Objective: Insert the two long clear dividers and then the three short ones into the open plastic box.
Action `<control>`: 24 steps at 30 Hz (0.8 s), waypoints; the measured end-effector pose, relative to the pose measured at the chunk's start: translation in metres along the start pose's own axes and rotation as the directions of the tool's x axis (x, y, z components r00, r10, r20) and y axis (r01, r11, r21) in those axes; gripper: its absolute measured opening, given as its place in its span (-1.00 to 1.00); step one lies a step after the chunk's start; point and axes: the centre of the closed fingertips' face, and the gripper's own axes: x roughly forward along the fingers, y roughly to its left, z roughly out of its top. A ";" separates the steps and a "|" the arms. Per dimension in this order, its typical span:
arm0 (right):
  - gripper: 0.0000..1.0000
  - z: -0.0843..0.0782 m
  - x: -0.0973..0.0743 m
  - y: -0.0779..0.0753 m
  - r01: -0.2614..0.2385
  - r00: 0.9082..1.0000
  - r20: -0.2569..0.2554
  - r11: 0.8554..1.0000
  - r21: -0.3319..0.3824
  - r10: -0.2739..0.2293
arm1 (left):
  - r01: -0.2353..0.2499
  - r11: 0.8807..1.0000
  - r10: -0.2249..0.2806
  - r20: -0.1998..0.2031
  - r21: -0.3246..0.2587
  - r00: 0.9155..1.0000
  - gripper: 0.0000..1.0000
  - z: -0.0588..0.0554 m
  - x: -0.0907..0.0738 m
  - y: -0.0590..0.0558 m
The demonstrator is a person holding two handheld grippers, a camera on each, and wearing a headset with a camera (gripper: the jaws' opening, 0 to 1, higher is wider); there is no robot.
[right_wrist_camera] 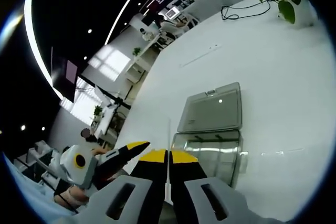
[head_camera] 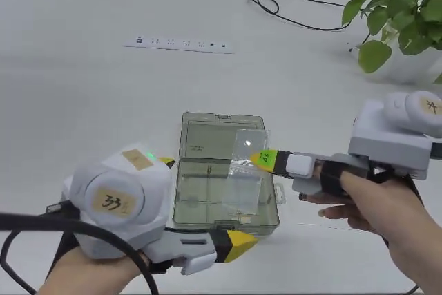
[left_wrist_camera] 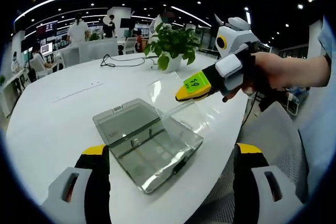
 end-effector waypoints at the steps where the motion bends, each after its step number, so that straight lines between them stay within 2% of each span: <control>1: -0.97 -0.001 0.000 -0.001 0.004 1.000 -0.006 1.000 0.000 -0.004 | 0.009 1.000 -0.009 -0.018 0.011 1.000 1.00 -0.003 0.000 0.000; 2: -0.97 -0.001 0.001 -0.002 0.008 1.000 -0.010 1.000 0.000 -0.008 | 0.008 1.000 -0.007 -0.037 0.018 0.999 1.00 -0.007 -0.001 0.000; 3: -0.97 -0.001 0.001 -0.003 0.015 1.000 -0.019 1.000 0.000 -0.015 | 0.005 0.999 -0.004 -0.036 0.038 0.999 1.00 -0.008 -0.001 0.001; 8: -0.97 0.001 0.001 -0.009 0.042 0.998 -0.055 0.999 0.000 -0.041 | -0.012 0.999 0.012 -0.007 0.032 1.000 1.00 -0.008 -0.006 0.009; 12: -0.97 0.003 0.002 -0.015 0.073 0.993 -0.089 0.997 -0.011 -0.074 | -0.019 0.999 0.019 -0.010 0.030 1.000 1.00 -0.012 -0.008 0.014; 16: -0.97 0.002 0.003 -0.023 0.117 0.982 -0.150 0.993 -0.014 -0.118 | -0.024 0.999 0.024 -0.005 0.022 1.000 1.00 -0.013 -0.009 0.017; 17: -0.97 0.004 0.004 -0.024 0.124 0.981 -0.150 0.992 -0.012 -0.124 | -0.024 1.000 0.024 -0.003 0.020 1.000 1.00 -0.013 -0.009 0.017; 18: -0.97 0.004 0.004 -0.026 0.138 0.976 -0.168 0.990 -0.013 -0.139 | -0.024 1.000 0.024 0.002 0.019 1.000 1.00 -0.013 -0.008 0.018; 20: -0.97 0.013 0.006 -0.035 0.156 0.970 -0.185 0.987 -0.025 -0.158 | -0.024 1.000 0.024 0.006 0.015 1.000 0.99 -0.013 -0.008 0.018; 21: -0.97 0.013 0.007 -0.034 0.158 0.970 -0.186 0.987 -0.021 -0.159 | -0.022 1.000 0.022 0.010 0.013 1.000 0.99 -0.012 -0.007 0.018; 24: -0.97 0.013 0.008 -0.040 0.186 0.958 -0.219 0.982 -0.027 -0.187 | -0.020 1.000 0.020 0.016 0.007 1.000 0.98 -0.012 -0.006 0.019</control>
